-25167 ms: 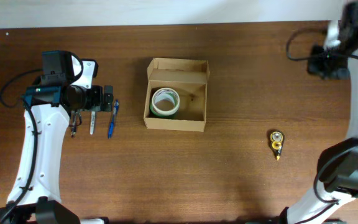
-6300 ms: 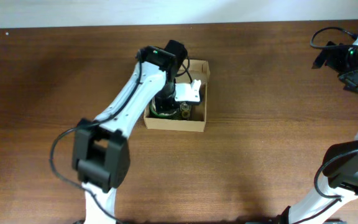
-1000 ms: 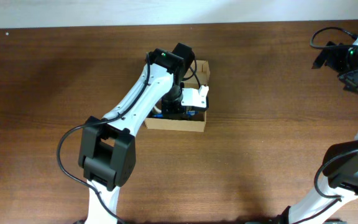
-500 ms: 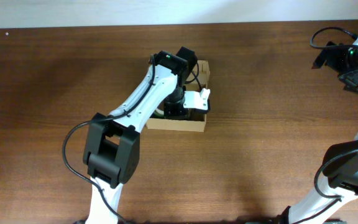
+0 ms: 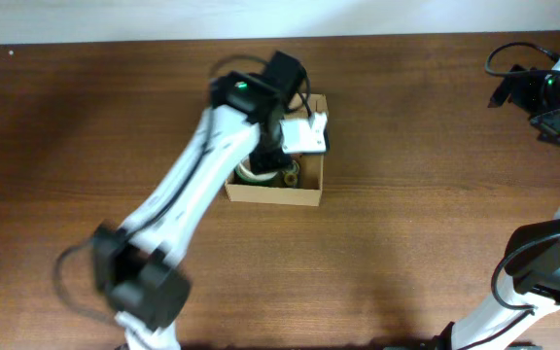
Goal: Pack container
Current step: 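Retract the left arm and bring both grippers to the box lid flaps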
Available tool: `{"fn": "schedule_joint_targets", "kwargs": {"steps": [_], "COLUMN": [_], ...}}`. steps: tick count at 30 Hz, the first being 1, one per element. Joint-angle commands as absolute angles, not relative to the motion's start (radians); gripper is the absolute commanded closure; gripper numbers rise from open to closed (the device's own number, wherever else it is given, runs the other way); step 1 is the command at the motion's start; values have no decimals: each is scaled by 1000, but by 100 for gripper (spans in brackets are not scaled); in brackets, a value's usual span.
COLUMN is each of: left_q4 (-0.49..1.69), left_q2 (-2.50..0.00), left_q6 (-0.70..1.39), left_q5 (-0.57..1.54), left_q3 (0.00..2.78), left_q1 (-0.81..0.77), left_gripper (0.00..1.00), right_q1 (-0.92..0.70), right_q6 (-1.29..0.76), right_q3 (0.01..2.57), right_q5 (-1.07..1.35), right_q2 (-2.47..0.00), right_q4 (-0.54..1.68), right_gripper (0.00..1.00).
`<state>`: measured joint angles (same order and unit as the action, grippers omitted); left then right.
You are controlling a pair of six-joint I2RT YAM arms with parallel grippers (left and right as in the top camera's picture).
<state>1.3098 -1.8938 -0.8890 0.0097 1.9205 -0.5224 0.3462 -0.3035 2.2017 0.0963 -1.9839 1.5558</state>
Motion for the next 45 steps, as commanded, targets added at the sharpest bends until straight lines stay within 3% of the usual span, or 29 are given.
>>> {"fn": "schedule_joint_targets", "kwargs": {"steps": [1, 6, 12, 19, 20, 22, 24, 25, 26, 28, 29, 37, 45], "left_q4": [1281, 1195, 1150, 1150, 1149, 1142, 1134, 1128, 1127, 1129, 1131, 1046, 964], "left_q2": [-1708, -1588, -1625, -1740, -1753, -1774, -1802, -1819, -1839, -1887, -1911, -2110, -2280], "left_q6": [-791, -607, -222, -206, -206, -206, -198, -175, -154, -137, -121, -112, -75], "left_q5": [-78, -80, -75, 42, 67, 68, 68, 68, 70, 91, 109, 529, 759], "left_q3": [1952, 1952, 1949, 1949, 1949, 1949, 1949, 1948, 1948, 1948, 1948, 1948, 1948], "left_q1": [-481, -316, -12, 121, 128, 134, 135, 135, 135, 135, 135, 135, 134], "left_gripper": [48, 48, 47, 47, 49, 63, 67, 76, 94, 98, 98, 98, 98], "right_q1": [347, 347, 347, 348, 348, 347, 346, 345, 344, 340, 337, 260, 160], "right_q6": [-300, -300, -311, -311, -311, -311, -309, -307, -306, -307, -307, -236, -236], "right_q3": [2197, 2197, 2197, 2197, 2197, 2197, 2197, 2197, 2196, 2192, 2185, 1945, 1678], "right_q5": [101, 101, 121, 112, 108, 118, 149, 151, 151, 152, 162, 380, 683], "right_q2": [-1986, -1986, -1986, -1986, -1986, -1986, -1986, -1986, -1986, -1986, -1986, -1993, -2059], "right_q4": [1555, 1555, 1429, 1406, 1406, 1395, 1383, 1380, 1379, 1378, 1372, 1186, 979], "right_gripper": [1, 1, 1, 1, 1, 1, 1, 3, 28, 79, 96, 96, 96]}}
